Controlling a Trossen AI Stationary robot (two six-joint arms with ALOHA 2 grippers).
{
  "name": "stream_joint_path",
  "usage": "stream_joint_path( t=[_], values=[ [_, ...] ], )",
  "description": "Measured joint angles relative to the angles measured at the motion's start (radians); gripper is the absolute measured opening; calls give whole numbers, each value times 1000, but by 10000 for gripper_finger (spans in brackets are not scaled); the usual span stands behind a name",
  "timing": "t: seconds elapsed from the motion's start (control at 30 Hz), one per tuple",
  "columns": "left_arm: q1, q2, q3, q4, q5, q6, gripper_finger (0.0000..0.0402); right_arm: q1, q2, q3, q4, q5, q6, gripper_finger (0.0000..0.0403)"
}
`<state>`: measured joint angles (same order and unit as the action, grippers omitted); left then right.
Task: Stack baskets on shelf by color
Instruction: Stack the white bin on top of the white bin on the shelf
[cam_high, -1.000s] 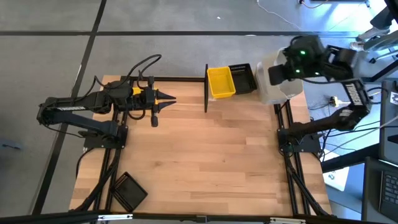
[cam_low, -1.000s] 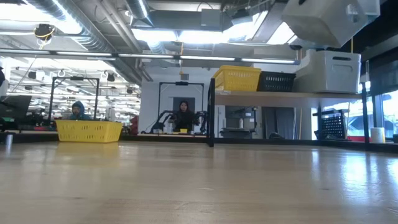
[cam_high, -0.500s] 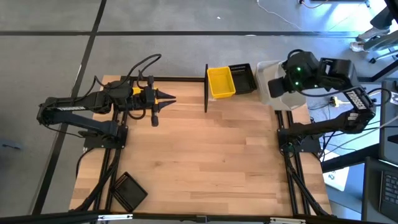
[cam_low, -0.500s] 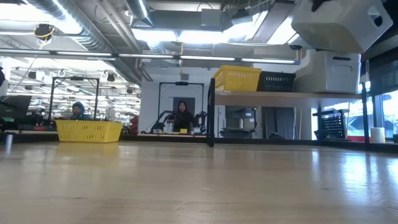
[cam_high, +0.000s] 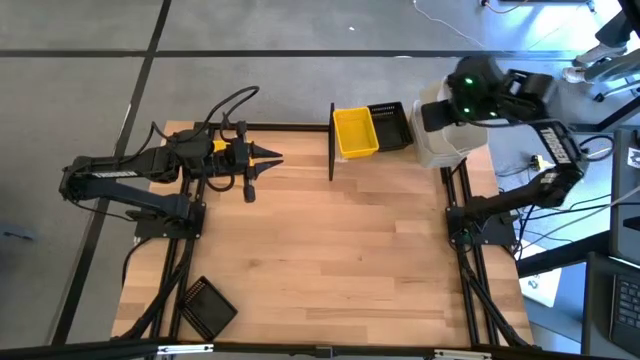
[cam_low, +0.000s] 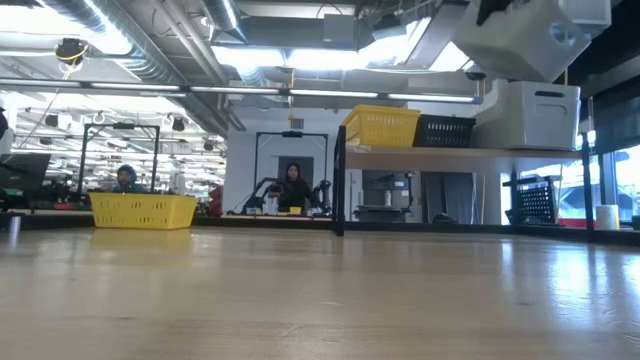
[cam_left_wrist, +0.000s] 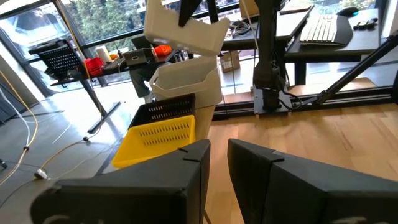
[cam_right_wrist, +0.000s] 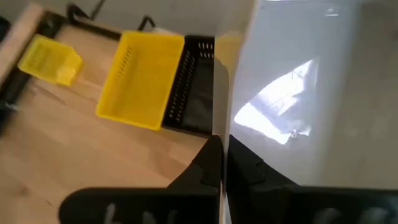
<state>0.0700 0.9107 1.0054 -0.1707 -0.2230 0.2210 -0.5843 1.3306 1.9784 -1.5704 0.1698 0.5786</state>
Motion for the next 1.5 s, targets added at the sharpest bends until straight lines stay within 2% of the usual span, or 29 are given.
stream_joint_path(
  t=[0.23,0.6,1.17,1.5],
  values=[
    [0,0,0,0,0,-1,49,-69,59,-3,-1,-16,-63,0],
    [0,0,0,0,0,-1,49,-133,100,-3,-1,-14,-68,0],
    [0,0,0,-1,0,0,49,-155,133,-5,0,-24,-116,0],
    [0,0,0,-1,0,0,49,-151,96,-148,4,-7,-84,0]
  ],
)
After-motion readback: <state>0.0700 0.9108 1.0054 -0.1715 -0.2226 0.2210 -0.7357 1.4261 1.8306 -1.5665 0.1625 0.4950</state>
